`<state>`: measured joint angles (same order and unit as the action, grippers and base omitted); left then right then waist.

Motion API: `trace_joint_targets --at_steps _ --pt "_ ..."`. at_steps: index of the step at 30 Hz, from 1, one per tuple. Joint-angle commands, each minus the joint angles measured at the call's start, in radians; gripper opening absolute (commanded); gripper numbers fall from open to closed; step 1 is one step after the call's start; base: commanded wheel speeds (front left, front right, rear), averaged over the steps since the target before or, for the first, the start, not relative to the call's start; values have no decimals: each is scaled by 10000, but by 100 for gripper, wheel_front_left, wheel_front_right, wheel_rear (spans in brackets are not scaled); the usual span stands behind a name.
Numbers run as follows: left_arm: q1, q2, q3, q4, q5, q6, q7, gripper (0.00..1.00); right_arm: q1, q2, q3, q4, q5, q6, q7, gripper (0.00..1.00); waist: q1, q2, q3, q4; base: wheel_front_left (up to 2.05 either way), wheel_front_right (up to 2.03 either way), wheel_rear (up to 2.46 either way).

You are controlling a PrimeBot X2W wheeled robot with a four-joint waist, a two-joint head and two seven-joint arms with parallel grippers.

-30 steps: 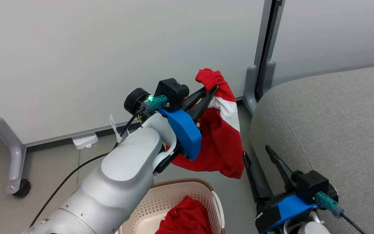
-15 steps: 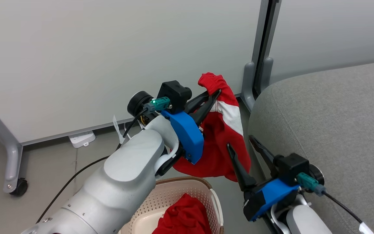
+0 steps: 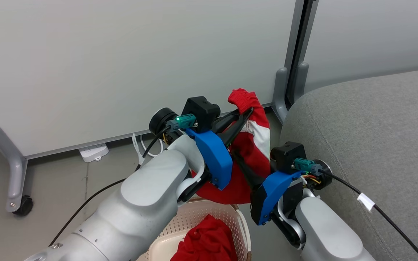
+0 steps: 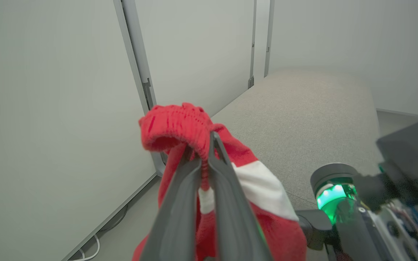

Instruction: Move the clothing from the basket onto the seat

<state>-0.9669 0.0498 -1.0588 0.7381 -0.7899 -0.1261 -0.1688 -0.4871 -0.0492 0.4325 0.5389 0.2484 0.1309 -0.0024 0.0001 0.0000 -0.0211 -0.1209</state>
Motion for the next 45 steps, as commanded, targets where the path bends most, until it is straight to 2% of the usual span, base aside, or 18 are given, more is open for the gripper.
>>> trace_joint_targets --at_steps 1,15,34,35,36,37,41,45 --pt "-183 17 -61 -22 -71 33 -48 0 -207 -21 204 287 126 -3 26 0 -1 0 -15 18 0 0 0" --pt "-256 16 -459 188 -435 100 -181 0 -645 -19 509 1384 551 -3 -532 0 -1 0 -94 -48 0 0 0" --pt "-366 16 -815 287 -830 167 -309 0 -759 -21 709 1850 709 -3 -791 0 -1 0 -122 -96 0 0 0" --pt "-351 16 -821 275 -886 177 -314 9 -767 -21 722 1863 714 -3 -806 0 -1 0 -122 -98 0 0 0" --pt "-319 16 -843 263 -917 189 -317 76 -771 -21 736 1870 719 -3 -816 0 -1 0 -122 -98 0 0 0" --pt "-259 12 -869 225 -984 176 -310 100 -768 -21 754 1869 720 -3 -835 0 -1 0 -122 -100 0 0 0" --pt "70 40 -823 215 -1081 194 -489 100 -781 -19 727 1857 617 -3 -893 0 -1 0 -115 -108 0 0 0" --pt "707 470 -548 -67 -1016 317 -840 100 -813 -19 583 1813 447 -3 -974 0 -1 0 -101 -155 0 0 0"
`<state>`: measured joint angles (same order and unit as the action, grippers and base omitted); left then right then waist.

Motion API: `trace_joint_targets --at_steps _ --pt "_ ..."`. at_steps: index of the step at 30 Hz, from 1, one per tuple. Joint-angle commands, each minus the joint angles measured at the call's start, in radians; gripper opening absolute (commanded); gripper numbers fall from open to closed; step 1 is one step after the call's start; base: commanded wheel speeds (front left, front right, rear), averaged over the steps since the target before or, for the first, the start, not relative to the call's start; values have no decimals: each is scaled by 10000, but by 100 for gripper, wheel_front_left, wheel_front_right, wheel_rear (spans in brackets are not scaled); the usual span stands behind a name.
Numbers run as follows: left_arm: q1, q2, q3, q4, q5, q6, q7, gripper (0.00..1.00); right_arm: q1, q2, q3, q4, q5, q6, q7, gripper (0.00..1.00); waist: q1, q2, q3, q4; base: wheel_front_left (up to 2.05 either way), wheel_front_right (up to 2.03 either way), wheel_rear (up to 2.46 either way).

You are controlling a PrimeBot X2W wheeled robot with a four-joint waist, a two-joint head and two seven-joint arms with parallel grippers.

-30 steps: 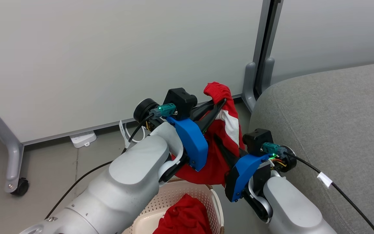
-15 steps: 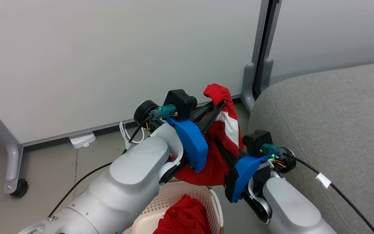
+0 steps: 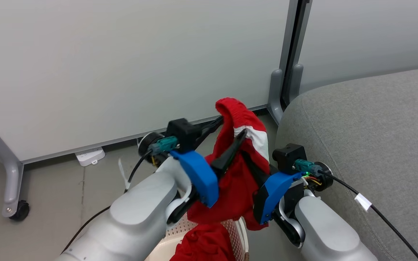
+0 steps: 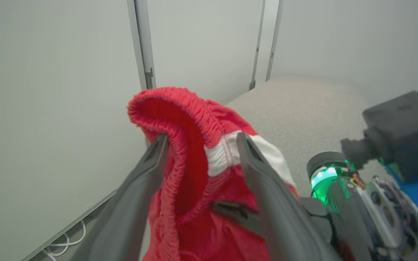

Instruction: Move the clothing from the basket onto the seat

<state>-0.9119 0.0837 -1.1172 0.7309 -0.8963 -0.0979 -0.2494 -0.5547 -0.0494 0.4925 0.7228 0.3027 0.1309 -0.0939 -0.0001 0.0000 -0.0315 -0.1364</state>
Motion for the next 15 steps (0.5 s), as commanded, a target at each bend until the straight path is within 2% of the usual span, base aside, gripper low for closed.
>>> trace_joint_targets --at_steps 1,5,10,15 --pt "386 272 98 -158 119 87 -104 100 -125 -14 -65 -36 -131 -3 -73 0 1 0 5 0 0 0 0" --pt "1577 1002 986 -1341 587 612 -180 100 -7 -16 -255 -116 -315 -3 -105 0 1 0 44 20 0 0 0" --pt "3883 2093 2328 -3486 1834 1125 -160 100 172 -11 -476 -230 -514 -3 -56 0 1 0 89 149 0 0 0" --pt "6064 2706 3705 -5207 2934 1476 -161 100 298 -14 -792 -354 -684 -3 7 0 1 0 111 379 0 0 0"
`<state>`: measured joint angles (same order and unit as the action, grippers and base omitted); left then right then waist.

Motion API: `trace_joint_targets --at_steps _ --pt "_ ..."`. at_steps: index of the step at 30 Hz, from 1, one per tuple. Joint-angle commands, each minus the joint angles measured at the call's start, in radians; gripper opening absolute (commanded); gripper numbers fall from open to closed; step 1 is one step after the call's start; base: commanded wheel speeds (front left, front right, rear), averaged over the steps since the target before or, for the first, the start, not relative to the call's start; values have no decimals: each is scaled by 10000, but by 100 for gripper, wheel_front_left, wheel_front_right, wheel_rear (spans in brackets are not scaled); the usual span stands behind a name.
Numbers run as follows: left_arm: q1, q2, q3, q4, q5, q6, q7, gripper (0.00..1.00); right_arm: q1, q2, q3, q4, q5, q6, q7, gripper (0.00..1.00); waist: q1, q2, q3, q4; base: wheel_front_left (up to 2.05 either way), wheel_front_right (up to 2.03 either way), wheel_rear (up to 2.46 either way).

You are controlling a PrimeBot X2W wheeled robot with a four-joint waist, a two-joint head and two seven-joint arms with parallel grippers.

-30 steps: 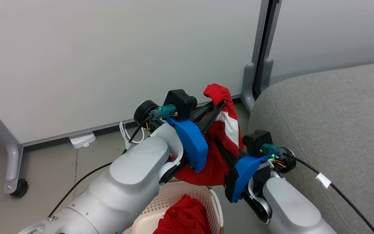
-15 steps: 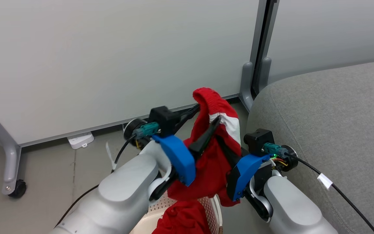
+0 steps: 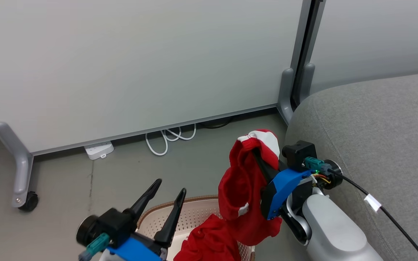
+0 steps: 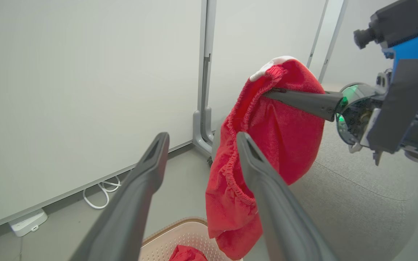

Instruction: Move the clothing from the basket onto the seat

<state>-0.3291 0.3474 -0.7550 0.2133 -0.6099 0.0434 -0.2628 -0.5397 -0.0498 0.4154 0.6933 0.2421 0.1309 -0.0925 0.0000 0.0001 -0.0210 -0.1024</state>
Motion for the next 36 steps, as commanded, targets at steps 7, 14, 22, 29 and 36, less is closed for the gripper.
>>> trace_joint_targets --at_steps 7,14,22,29,36 --pt "2219 -183 1664 -1289 1173 -56 -28 100 307 -12 -493 -277 -305 -3 82 0 0 -1 59 371 0 0 0" --pt "2839 -850 2499 -1216 1879 -590 -31 100 471 -12 -528 -519 -338 -3 186 0 0 -1 83 405 0 0 0" --pt "2961 -1318 3087 -899 2411 -1148 -30 100 538 -12 -406 -629 -251 -3 273 0 0 -1 31 156 0 0 0" --pt "3260 -1539 3591 -762 2670 -1348 -31 100 496 -12 -410 -659 -272 -3 322 0 0 -1 -35 -408 0 0 0" --pt "3175 -1792 3843 -789 2930 -1526 -31 100 397 -11 -364 -759 -382 -3 411 0 0 -1 92 -1752 0 0 0"
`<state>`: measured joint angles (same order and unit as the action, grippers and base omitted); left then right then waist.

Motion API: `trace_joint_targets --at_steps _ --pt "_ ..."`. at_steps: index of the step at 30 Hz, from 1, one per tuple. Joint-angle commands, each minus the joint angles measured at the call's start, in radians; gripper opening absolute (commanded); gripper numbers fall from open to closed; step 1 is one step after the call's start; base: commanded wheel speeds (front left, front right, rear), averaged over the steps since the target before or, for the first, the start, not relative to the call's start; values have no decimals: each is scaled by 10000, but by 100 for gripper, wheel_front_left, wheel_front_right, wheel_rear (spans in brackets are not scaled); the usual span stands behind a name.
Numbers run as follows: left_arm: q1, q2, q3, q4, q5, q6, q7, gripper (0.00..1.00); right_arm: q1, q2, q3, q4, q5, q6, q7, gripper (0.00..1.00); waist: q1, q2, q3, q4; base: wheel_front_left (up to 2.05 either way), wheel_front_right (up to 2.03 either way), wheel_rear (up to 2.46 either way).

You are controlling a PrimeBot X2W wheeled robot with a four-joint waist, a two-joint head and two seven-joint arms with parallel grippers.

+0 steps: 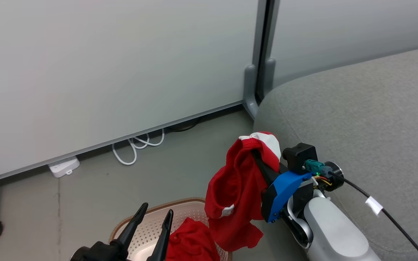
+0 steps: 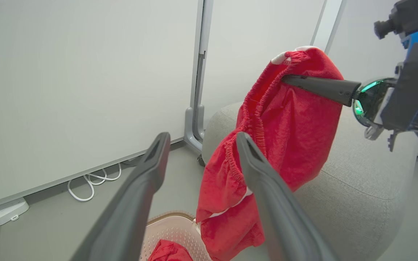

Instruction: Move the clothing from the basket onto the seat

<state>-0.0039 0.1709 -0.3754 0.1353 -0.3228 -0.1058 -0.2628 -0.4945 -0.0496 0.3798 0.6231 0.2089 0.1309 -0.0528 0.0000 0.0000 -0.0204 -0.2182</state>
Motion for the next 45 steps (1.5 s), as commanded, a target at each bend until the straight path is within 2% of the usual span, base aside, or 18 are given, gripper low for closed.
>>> trace_joint_targets --at_steps 1,10,18,32,36,39,45 --pt "-127 -80 59 -8 92 -54 -30 100 -52 -13 -21 -70 -74 -3 27 0 0 0 114 -790 0 0 0" --pt "-388 -246 98 145 352 -179 -30 100 110 -8 -192 -209 -180 -3 49 0 0 0 365 -2362 0 0 0" --pt "-511 -199 126 245 444 -237 -30 100 247 -8 -337 -306 -179 -3 -2 0 0 0 565 -3085 0 0 0" --pt "-486 -145 38 279 439 -262 -30 100 178 -9 -471 -419 74 -3 -42 0 0 0 740 -3037 0 0 0" --pt "-676 -94 26 187 494 -265 -30 100 -451 -13 -1241 -391 385 -3 100 0 0 0 932 -2923 0 0 0" --pt "-861 50 -54 66 547 -265 -30 100 -1352 -63 -1977 -368 188 -3 391 0 0 0 1377 -2769 0 0 0" --pt "-1735 586 -527 -269 657 -266 5 100 -3649 -1133 -3535 -394 310 -3 912 0 0 0 2831 -2085 0 0 0"
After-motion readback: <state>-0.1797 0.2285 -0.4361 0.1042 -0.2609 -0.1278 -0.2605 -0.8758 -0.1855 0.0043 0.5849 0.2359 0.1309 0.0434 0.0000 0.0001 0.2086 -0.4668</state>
